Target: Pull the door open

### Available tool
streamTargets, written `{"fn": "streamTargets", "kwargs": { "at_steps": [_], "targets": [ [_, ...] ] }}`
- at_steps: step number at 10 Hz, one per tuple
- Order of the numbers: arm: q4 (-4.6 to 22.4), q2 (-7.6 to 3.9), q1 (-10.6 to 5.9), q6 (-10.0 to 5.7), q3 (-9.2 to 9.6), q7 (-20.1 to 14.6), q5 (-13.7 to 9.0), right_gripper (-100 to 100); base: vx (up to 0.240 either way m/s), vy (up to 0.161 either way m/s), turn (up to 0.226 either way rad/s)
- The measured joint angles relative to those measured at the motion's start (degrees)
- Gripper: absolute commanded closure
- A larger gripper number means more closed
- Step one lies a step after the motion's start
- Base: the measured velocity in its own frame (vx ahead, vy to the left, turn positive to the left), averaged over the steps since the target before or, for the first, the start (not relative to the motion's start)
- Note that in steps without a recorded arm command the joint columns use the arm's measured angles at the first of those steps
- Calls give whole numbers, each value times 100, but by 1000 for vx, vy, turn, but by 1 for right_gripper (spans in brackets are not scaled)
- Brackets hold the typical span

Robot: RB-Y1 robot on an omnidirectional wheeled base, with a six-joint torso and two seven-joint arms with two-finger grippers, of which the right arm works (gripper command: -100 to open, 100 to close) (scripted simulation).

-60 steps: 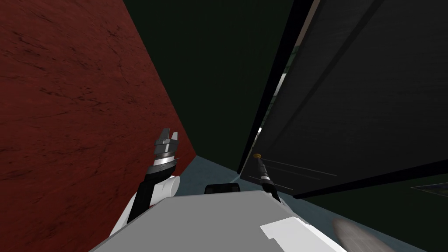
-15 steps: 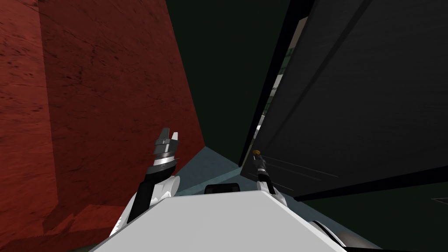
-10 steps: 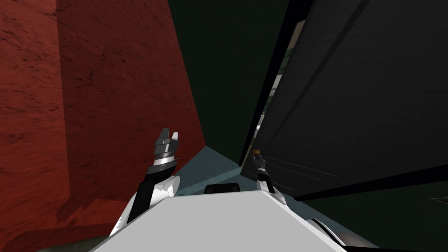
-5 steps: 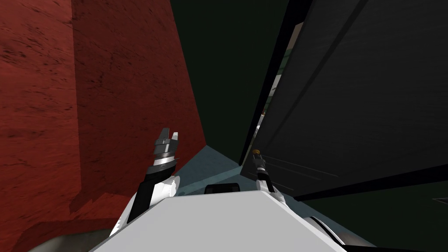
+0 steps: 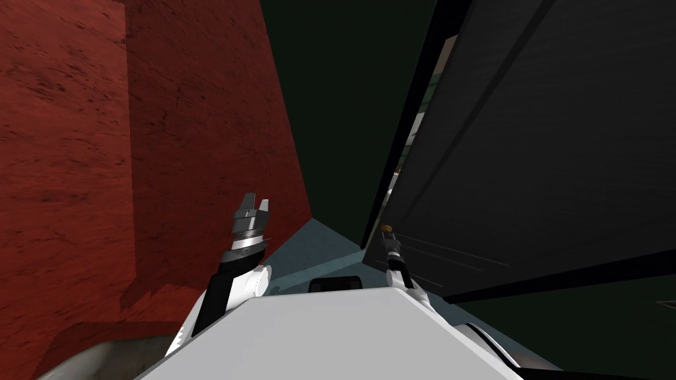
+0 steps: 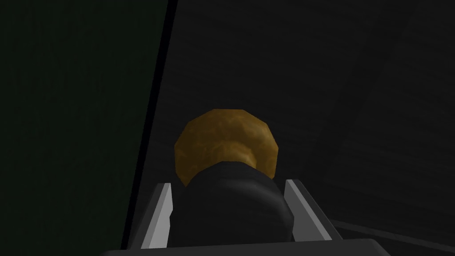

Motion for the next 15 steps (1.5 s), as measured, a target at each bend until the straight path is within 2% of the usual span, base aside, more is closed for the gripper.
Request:
{"fn": "streamTargets", "kwargs": {
  "at_steps": [9, 12, 14, 15],
  "targets": [
    [95, -16, -101, 7, 58, -1216, -132, 100, -24, -4, 18],
    [108, -21, -118, 12, 67, -1447, -155, 100, -47, -6, 33],
    [109, -91, -131, -46, 153, -1556, -110, 100, -199, -15, 84],
    [20, -120, -78, -23, 196, -1589, -91, 100, -228, 1, 97]
  ]
}}
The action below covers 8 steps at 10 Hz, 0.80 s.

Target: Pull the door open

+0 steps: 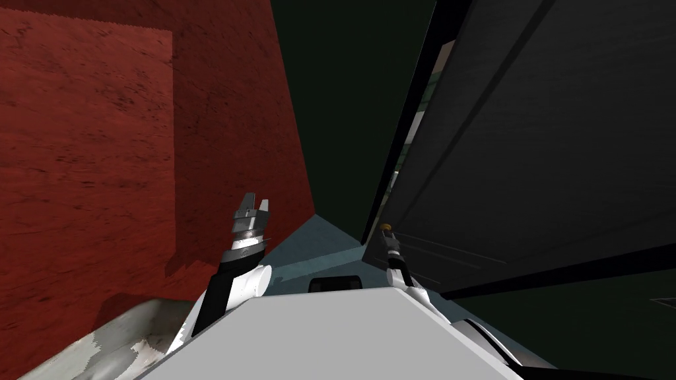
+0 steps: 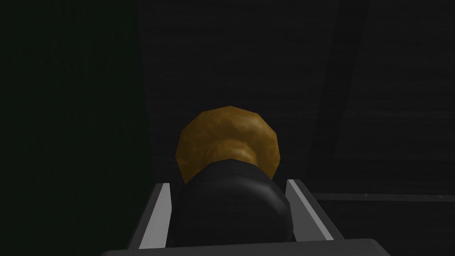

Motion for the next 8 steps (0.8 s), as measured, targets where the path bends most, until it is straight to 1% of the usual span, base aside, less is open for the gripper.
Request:
{"fn": "streamTargets", "kwargs": {
  "at_steps": [1, 3, 4, 5, 6, 7, 8],
  "targets": [
    [-7, -46, 36, -17, 79, -85, 37, 100, -232, -35, 93],
    [-88, -98, 127, -15, 221, -216, 100, 100, -244, -21, 91],
    [-77, -138, 135, -46, 299, -305, 136, 100, -271, -17, 81],
    [-78, -182, 144, -71, 371, -396, 170, 100, -119, 2, 18],
    [-70, -173, 159, -64, 393, -415, 179, 100, -187, -10, 86],
    [-112, -232, 205, -90, 457, -474, 212, 100, -256, -45, 112],
    [-106, -291, 213, -149, 535, -570, 253, 100, -238, -34, 97]
  ]
}}
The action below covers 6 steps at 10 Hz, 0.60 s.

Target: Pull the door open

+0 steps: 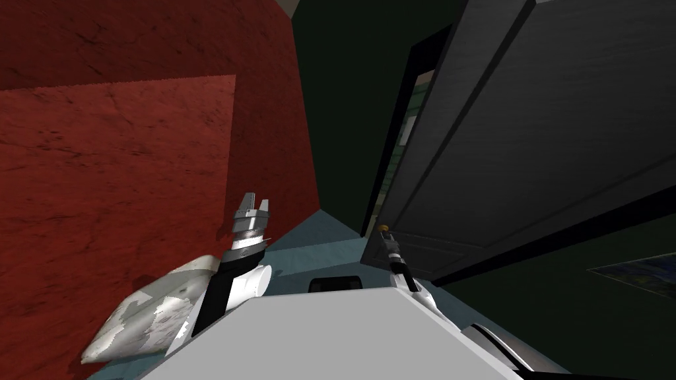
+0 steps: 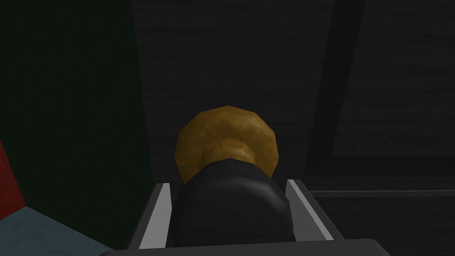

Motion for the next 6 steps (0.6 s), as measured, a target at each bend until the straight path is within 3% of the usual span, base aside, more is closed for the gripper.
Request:
{"fn": "streamTargets", "kwargs": {
  "at_steps": [2, 5, 6],
  "targets": [
    [-126, -93, 101, -28, 137, -118, 71, 100, -223, -42, 79],
    [-119, -249, 177, -167, 376, -380, 195, 100, -220, -45, 68],
    [-74, -280, 169, -232, 452, -465, 235, 100, -104, -23, 24]
  ]
}}
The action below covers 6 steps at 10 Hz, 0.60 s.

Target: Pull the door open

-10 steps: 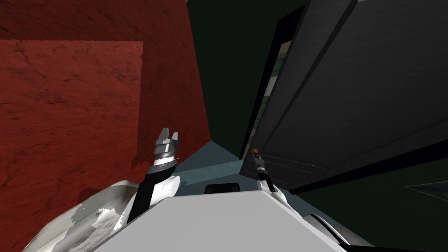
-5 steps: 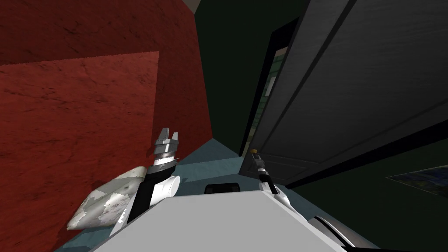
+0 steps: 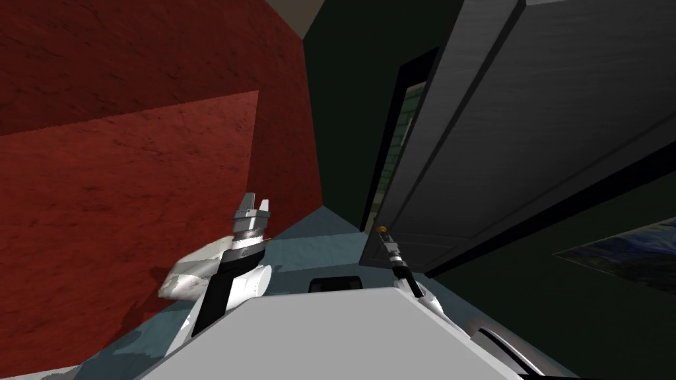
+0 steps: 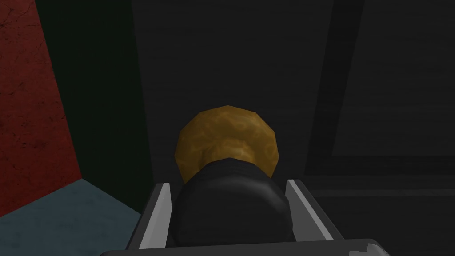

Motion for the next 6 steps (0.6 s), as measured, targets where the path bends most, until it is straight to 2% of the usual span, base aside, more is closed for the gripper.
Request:
{"fn": "streamTargets", "kwargs": {
  "at_steps": [1, 4, 6],
  "targets": [
    [11, 8, 11, -8, 24, -18, 12, 100, -162, -27, 128],
    [-48, -162, 122, -187, 166, -217, 122, 100, -226, -56, 117],
    [27, -258, 172, -359, 285, -375, 212, 100, -205, -39, 83]
  ]
}}
